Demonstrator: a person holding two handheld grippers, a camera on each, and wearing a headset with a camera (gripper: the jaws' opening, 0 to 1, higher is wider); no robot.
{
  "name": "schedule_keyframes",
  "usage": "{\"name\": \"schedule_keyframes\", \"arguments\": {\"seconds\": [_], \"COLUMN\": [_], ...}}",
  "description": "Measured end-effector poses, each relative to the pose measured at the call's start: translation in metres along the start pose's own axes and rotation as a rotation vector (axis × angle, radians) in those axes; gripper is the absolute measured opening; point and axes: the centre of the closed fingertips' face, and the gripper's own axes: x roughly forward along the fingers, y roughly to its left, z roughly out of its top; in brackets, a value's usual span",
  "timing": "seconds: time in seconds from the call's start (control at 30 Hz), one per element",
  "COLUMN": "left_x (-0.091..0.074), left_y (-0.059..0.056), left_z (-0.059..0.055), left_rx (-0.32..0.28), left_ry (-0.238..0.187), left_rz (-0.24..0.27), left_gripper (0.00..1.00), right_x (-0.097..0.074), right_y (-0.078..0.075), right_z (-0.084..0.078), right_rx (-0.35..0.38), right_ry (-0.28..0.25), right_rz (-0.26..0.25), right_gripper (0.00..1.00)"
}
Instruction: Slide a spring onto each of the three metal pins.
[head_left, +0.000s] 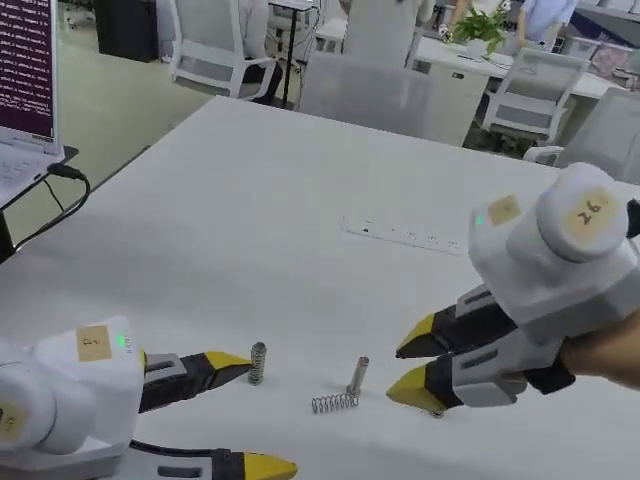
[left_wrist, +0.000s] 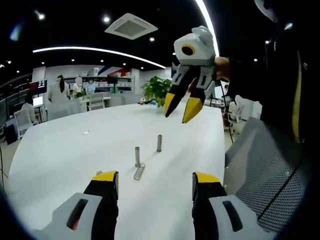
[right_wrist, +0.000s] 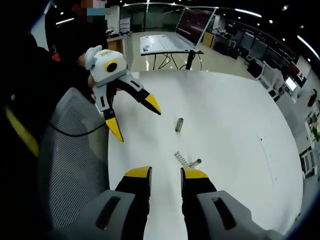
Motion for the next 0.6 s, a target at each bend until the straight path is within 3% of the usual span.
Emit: {"name": "schedule_keyframes", "arguments": {"seconds": [0.23, 0.6], "left_x": [0.005, 0.027], "left_y": [0.002, 0.01], "left_z": [-0.006, -0.017], "left_rx": [-0.006, 0.014], "left_ry": [0.025, 0.054], "left_rz": [-0.017, -0.01], "left_gripper": [0.53, 0.48], "right_x": [-0.016, -0.03], "right_y": [0.005, 0.007], "right_z": [-0.013, -0.042], "right_rx": [0.088, 0.195], "right_ry": [-0.09, -0.125], "right_rz": [-0.041, -0.089], "right_gripper": [0.21, 0.21]}}
